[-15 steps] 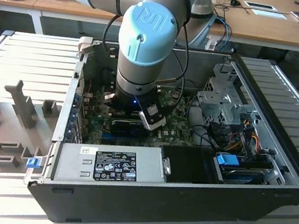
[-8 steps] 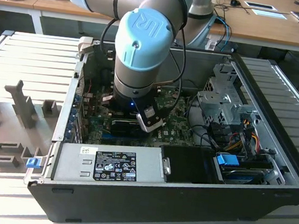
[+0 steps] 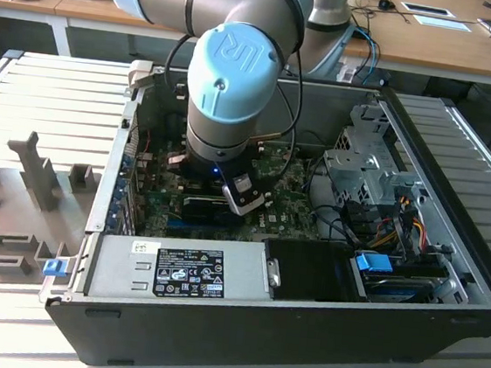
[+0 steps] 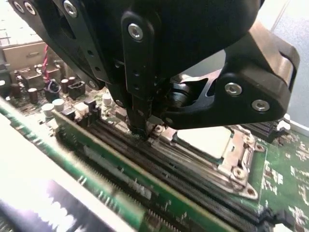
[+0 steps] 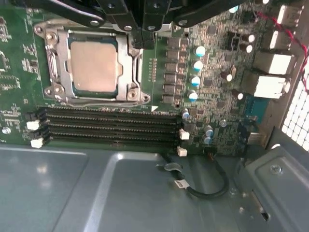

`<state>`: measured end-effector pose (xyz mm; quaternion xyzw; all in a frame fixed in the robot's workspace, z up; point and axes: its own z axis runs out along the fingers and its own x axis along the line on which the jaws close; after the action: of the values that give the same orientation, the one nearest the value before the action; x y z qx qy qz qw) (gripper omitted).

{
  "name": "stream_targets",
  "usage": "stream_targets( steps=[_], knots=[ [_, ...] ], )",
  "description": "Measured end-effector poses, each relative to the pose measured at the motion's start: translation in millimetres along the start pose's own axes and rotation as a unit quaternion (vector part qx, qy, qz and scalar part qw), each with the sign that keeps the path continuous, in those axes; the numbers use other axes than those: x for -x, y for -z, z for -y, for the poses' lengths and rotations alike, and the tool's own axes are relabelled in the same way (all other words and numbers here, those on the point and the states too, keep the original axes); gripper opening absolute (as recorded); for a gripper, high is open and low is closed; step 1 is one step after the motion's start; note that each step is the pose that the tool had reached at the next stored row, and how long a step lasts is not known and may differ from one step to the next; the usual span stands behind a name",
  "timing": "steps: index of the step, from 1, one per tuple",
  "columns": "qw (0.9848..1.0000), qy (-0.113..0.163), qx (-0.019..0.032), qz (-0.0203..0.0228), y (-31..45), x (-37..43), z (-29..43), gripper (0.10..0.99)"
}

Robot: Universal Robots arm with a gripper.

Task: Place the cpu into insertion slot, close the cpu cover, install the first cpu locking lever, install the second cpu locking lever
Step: 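Install the second cpu locking lever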

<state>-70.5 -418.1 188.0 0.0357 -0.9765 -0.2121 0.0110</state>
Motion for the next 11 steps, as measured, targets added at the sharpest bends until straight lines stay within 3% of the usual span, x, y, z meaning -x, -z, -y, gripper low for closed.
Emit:
stream_targets(
  steps=[4,8,11],
  knots=[
    [1.0000,0.000,0.0015,0.0001,1.8,-2.2,-1.9,0.106],
    [1.0000,0.000,0.0013,-0.0002,21.1,-2.4,-10.7,0.106],
    [1.0000,0.000,0.0012,-0.0003,26.6,-2.4,-13.2,0.106]
  ],
)
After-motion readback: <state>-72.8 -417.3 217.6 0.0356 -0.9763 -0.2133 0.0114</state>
